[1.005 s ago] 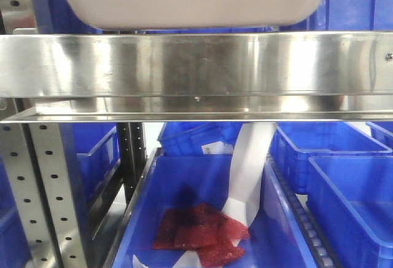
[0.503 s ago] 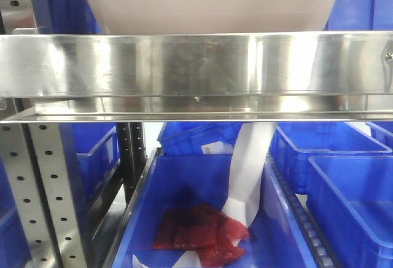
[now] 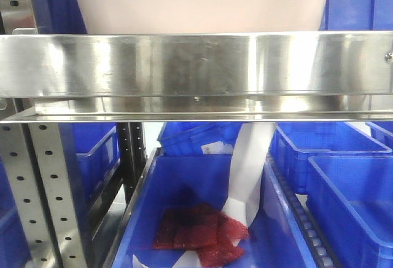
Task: Grab white bin and place on right shelf
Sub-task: 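Push the pink bin with both grippers onto the roller shelf, then open both grippers and pull them back from the bin's latches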
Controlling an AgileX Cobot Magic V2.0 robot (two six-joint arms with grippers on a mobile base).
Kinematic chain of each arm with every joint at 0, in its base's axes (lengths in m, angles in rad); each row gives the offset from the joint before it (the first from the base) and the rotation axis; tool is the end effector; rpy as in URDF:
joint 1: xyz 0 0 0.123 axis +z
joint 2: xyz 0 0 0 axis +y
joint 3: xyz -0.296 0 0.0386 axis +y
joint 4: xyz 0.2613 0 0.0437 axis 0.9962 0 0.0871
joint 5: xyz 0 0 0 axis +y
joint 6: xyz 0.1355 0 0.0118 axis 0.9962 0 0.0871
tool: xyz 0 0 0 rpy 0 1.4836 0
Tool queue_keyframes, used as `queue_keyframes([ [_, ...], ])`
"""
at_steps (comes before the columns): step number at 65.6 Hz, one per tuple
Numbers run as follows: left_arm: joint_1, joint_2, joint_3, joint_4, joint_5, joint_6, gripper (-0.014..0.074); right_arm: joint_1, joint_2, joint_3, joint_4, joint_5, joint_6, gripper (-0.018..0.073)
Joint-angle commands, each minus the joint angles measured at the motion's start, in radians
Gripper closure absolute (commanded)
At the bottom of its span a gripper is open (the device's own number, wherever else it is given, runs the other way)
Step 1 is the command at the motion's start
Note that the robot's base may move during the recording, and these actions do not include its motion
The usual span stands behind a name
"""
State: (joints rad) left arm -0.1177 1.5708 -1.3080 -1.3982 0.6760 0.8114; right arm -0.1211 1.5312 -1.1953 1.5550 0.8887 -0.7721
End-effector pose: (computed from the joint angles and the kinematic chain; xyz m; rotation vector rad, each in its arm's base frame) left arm 0.3915 -0.1308 0.3604 0.0684 1.9548 -1.0649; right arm 0.3807 0.0601 0.3527 0.1907 1.9150 1.2577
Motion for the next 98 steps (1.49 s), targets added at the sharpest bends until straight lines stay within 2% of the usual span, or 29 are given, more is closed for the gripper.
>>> queue_keyframes([
  [1,-0.009,-0.038,-0.036,-0.064,0.006,0.011,0.0153,0.006,-0.033,-0.034,0.075,0.042,-0.015,-0.0008],
  [11,0.004,-0.038,-0.036,-0.055,-0.006,0.011,0.0153,-0.012,-0.033,-0.034,0.075,0.016,-0.015,-0.0013],
  [29,0.070,-0.038,-0.036,-0.055,0.030,0.011,0.0154,-0.108,-0.033,-0.034,0.075,0.043,-0.015,-0.0012],
  [54,0.071,-0.038,-0.036,-0.053,0.053,0.011,0.0159,-0.111,-0.033,-0.034,0.075,0.043,-0.016,-0.0006],
  [57,0.071,-0.038,-0.036,-0.053,0.061,0.011,0.0193,-0.111,-0.033,-0.034,0.075,0.039,-0.016,0.0005],
  [61,0.071,-0.038,-0.036,-0.053,0.061,0.011,0.0279,-0.111,-0.033,-0.034,0.075,0.040,-0.016,0.0087],
  [69,0.071,-0.036,-0.036,-0.053,0.061,0.011,0.0536,-0.111,-0.033,-0.034,0.075,0.037,-0.016,0.0424],
  [73,0.071,-0.034,-0.036,-0.053,0.061,0.011,0.0680,-0.111,-0.033,-0.034,0.075,0.029,-0.016,0.0544],
  [75,0.071,-0.034,-0.036,-0.056,0.061,0.011,0.0729,-0.111,-0.033,-0.034,0.075,0.024,-0.016,0.0528],
  [78,0.071,-0.032,-0.036,-0.063,0.056,0.011,0.0708,-0.111,-0.033,-0.034,0.075,0.018,-0.016,0.0529],
  [90,0.069,-0.042,-0.036,-0.064,0.038,0.009,0.0713,-0.111,-0.040,-0.034,0.077,-0.016,-0.016,0.0529],
  [94,0.063,-0.069,-0.036,-0.064,-0.007,-0.005,0.0713,-0.102,-0.064,-0.034,0.077,-0.019,-0.014,0.0527],
  [98,0.044,-0.110,-0.036,-0.057,-0.111,-0.026,0.0713,-0.081,-0.106,-0.034,0.076,-0.061,-0.012,0.0528],
])
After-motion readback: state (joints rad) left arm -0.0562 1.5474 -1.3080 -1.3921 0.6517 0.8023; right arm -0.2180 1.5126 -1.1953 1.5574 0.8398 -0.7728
